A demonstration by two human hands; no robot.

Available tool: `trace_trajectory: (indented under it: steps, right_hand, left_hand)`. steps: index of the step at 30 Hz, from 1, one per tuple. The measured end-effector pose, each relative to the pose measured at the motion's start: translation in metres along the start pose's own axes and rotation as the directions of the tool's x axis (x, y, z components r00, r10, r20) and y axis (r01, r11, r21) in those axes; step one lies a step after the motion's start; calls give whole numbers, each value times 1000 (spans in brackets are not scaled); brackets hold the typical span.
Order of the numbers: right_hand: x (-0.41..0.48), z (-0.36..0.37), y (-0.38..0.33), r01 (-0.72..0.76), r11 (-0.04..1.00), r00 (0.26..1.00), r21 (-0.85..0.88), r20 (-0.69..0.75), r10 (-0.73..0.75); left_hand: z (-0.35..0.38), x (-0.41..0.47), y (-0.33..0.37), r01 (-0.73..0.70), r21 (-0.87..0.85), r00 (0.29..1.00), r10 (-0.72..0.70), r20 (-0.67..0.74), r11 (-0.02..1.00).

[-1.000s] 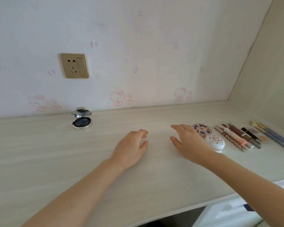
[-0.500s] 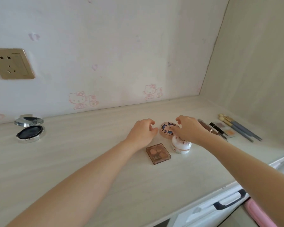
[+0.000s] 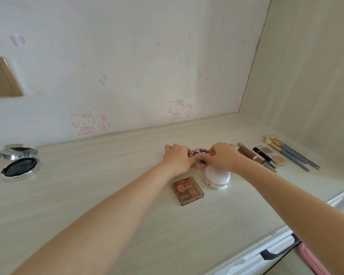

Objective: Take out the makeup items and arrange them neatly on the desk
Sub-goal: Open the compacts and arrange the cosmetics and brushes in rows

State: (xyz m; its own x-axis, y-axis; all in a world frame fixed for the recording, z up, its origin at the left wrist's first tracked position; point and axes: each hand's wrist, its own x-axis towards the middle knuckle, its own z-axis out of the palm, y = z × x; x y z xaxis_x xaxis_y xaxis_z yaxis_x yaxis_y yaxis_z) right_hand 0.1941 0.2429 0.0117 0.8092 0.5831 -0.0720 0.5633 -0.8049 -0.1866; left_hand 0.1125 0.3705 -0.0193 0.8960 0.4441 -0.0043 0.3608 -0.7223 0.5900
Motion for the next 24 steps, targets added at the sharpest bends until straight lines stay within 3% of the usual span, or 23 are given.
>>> trace_trajectory:
  steps: [5, 12, 17, 24]
  right_hand:
    - [-3, -1, 5, -8, 985, 1000, 175, -10, 10]
    - [-10, -9, -1, 33, 941, 995, 337, -97, 0]
    - [-15, -20, -9, 111, 867, 988, 486, -149, -43]
    - [-32, -35, -38, 191, 756, 979, 627, -172, -105]
  left_hand:
    - [-3, -5, -3, -14, -281, 1000, 8, -24, 960]
    - [-10, -18, 0, -33, -424, 996, -7, -93, 905]
    - [-22, -21, -1, -27, -558, 987, -66, -146, 830]
    - [-54, -45, -11, -119, -652, 974, -39, -222, 749]
